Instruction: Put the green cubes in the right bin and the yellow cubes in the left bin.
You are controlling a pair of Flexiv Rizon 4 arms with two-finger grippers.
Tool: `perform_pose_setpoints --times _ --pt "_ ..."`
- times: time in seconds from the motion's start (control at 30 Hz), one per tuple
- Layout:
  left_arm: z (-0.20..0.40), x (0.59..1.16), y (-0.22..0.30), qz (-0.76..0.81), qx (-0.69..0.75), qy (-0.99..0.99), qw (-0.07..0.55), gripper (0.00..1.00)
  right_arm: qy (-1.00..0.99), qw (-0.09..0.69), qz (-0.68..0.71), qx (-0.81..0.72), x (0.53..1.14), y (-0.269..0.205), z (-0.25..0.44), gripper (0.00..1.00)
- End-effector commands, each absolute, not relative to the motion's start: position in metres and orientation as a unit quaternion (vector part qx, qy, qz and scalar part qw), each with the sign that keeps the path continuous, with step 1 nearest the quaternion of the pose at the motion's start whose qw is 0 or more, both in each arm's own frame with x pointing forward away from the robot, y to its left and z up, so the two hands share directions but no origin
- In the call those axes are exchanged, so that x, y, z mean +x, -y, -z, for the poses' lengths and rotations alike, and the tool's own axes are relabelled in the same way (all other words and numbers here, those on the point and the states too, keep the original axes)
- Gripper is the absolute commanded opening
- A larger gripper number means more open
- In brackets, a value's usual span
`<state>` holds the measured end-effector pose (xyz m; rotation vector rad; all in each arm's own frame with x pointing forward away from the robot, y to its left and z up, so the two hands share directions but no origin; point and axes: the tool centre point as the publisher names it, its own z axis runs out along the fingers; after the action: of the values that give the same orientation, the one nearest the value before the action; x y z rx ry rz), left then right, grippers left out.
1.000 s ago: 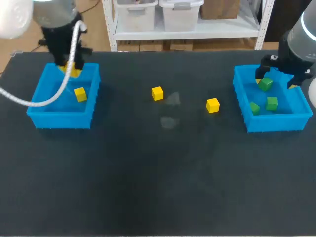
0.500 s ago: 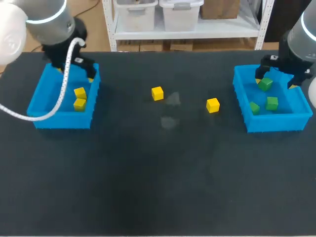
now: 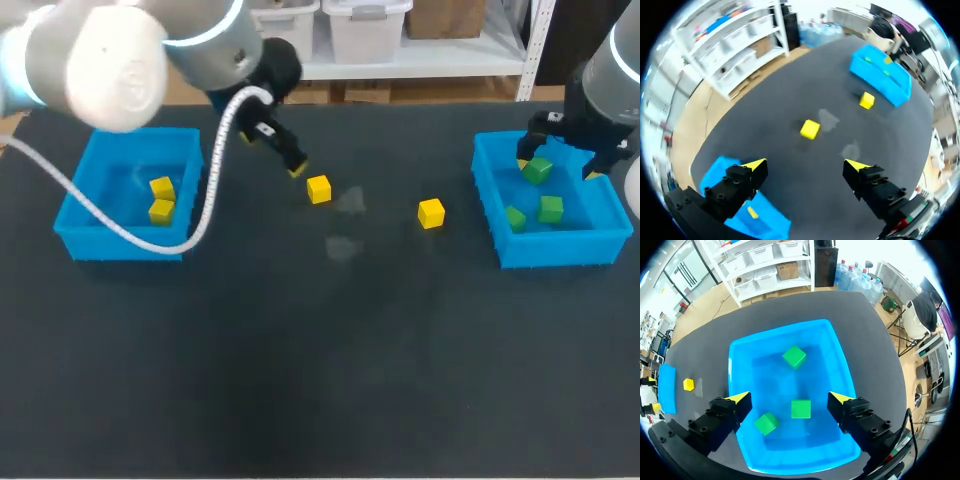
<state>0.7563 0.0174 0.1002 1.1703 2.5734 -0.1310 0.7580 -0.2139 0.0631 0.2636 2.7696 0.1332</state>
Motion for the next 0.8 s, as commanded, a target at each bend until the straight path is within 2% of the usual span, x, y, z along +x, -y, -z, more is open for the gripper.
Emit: perform_pose_setpoints --times 0.03,0.7,0.73,0.77,0.8 --pt "-0.079 0.793 0.017 0.049 0.463 -0.88 0.095 1.0 -0.978 0.181 -0.046 0.094 0.756 0.214 -0.063 1.0" --pt "0.001 0.808 0.036 -0.007 0.484 -0.875 0.021 1.0 -0.978 0.181 -0.046 0.094 0.756 0.214 -0.063 1.0" --pt "0.005 0.809 0.035 -0.01 0.483 -0.875 0.019 0.95 -0.978 0.181 -0.046 0.094 0.756 0.214 -0.063 1.0" --pt "0.007 0.809 0.034 -0.012 0.48 -0.877 0.018 0.8 -0.978 0.181 -0.046 0.094 0.756 0.214 -0.063 1.0" --pt "0.009 0.809 0.033 -0.02 0.482 -0.876 0.016 0.44 -0.978 0.181 -0.046 0.094 0.756 0.214 -0.063 1.0"
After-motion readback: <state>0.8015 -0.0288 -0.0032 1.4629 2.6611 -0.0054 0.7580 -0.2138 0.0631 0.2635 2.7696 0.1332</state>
